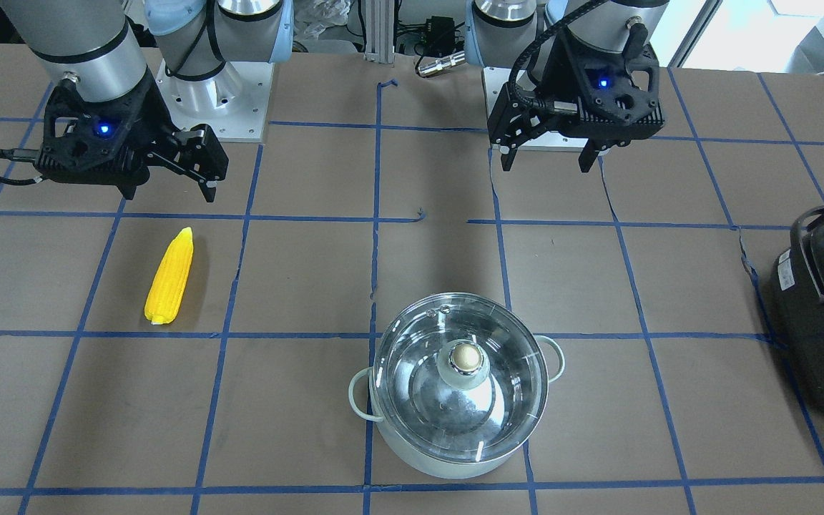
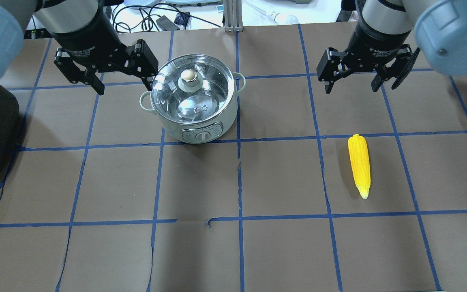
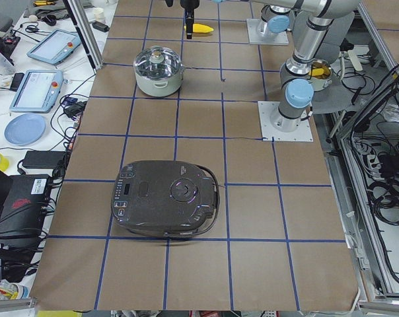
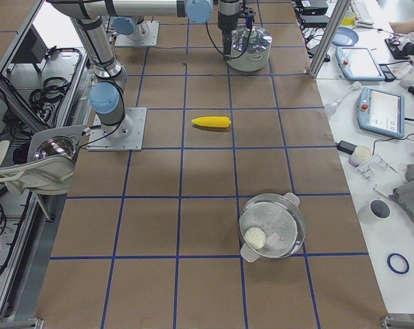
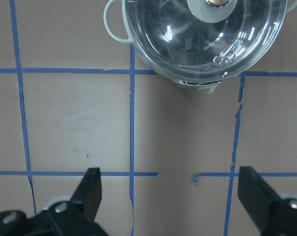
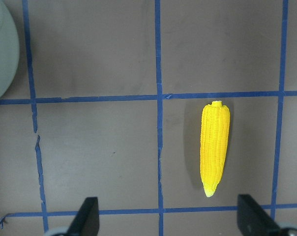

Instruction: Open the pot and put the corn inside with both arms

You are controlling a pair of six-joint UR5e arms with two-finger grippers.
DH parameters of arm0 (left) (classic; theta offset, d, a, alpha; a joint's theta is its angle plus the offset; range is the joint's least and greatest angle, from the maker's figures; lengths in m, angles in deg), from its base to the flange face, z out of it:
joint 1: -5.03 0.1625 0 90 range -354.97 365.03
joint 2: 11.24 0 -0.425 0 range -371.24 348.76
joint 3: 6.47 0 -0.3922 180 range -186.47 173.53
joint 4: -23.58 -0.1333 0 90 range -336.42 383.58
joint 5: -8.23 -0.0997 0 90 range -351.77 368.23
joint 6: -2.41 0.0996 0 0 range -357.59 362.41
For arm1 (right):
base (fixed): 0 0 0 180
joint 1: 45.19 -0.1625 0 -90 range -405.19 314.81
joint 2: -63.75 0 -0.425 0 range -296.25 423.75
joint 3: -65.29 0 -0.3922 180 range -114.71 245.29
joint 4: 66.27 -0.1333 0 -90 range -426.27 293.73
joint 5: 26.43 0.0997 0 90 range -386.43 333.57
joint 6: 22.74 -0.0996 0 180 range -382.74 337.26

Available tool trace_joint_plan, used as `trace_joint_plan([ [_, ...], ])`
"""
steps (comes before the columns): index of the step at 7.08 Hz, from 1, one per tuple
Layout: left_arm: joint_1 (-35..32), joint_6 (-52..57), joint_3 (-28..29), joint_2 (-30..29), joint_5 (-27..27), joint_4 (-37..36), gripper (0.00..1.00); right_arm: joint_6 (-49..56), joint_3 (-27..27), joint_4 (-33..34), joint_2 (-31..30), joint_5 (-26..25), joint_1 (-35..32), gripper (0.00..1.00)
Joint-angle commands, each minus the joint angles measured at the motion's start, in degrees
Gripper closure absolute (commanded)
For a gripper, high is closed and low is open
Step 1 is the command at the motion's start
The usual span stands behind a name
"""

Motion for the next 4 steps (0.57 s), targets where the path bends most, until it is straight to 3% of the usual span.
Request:
trace_joint_plan([
  [1,0.0,-0.01,0.0,0.0,-0.03,0.0,0.0,0.21,4.5,2.99,0.0,0.1,3.88,0.0],
  [4,0.0,0.08,0.0,0.0,0.06,0.0,0.0,2.84,16.18,18.69,1.65,0.18,9.43,0.0],
])
